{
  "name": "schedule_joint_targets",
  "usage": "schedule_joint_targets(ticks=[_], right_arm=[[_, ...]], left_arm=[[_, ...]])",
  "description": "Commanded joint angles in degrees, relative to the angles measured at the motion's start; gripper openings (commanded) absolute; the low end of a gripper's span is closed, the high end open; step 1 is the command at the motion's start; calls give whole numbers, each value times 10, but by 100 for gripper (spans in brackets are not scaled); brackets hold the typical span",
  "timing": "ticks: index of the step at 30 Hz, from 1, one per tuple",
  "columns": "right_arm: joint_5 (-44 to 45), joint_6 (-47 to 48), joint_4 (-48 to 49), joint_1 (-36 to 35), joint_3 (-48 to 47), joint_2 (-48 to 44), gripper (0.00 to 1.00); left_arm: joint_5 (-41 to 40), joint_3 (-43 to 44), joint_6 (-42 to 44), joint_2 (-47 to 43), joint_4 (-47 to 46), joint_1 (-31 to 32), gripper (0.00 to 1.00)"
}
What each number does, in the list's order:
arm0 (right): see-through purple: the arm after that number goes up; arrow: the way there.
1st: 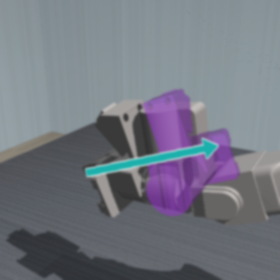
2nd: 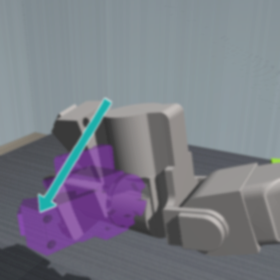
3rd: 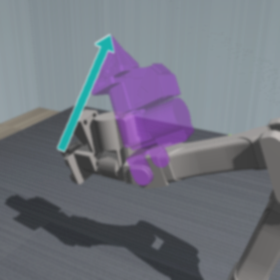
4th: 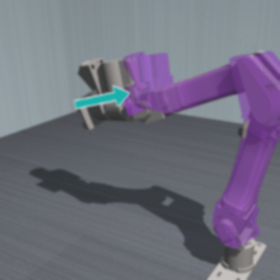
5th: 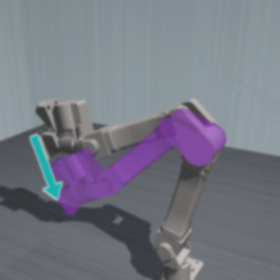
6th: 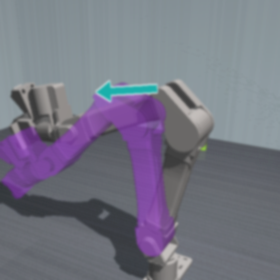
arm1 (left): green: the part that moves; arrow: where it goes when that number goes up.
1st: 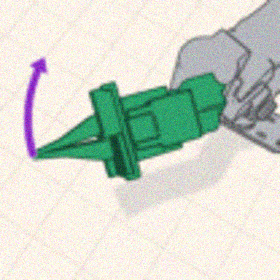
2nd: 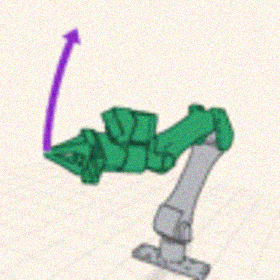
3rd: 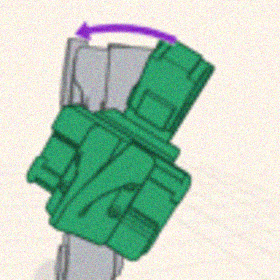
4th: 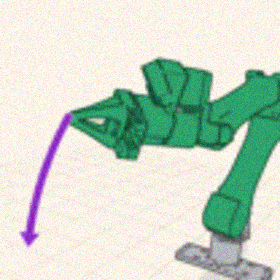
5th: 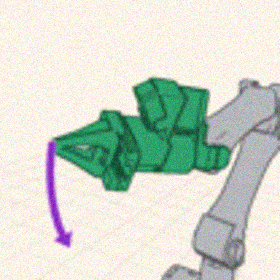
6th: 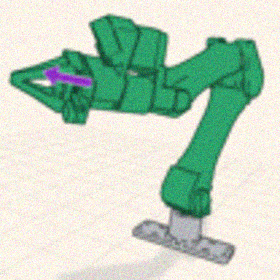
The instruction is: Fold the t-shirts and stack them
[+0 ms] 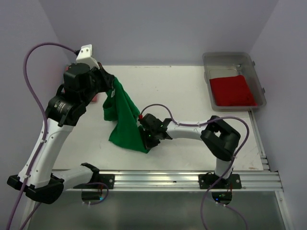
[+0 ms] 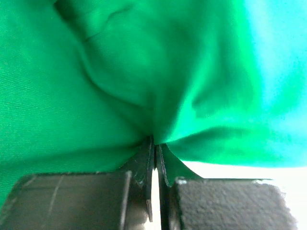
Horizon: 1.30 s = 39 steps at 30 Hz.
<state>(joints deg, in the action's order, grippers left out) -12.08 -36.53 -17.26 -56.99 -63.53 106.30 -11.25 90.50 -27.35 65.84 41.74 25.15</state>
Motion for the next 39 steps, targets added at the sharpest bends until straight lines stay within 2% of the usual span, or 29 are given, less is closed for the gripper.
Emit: schedule_joint_targets(ticks=[1,7,9,15,21,25,28,32,36,39], right_arm=[[193,15,-126,-4,-54,-54,0],[456,17,-287,-4,-136,-136,0],[499,16,-324,-4,-161,-154,0],[622,-5,-382,-4,-201,-185,0],[765,-41,-344,-4,-172,-249,0],[771,-119,-386,-7,-137,-289,0],[730,-134,-405,-13,-87,-314,0],[766,-196,-485,-55,-56,-361,0],[799,-175,-508,-57,-93,-412,0],[844,-137,-488,-57,-127,-444,0]], left_arm=[[-26,-11,8,-32,-32,2,0],[-60,-82,-3,-70,-34,2,0],[-79,-115,-6,-84,-34,2,0],[-105,-188,-22,-108,-34,2,0],[-150,-237,-38,-86,-46,2,0],[-150,-258,-61,-86,-32,2,0],[-174,-286,-67,-111,-28,2,0],[-226,-291,-71,-143,-21,2,0],[-261,-248,-55,-178,-25,2,0],[-270,-208,-36,-195,-42,2,0]])
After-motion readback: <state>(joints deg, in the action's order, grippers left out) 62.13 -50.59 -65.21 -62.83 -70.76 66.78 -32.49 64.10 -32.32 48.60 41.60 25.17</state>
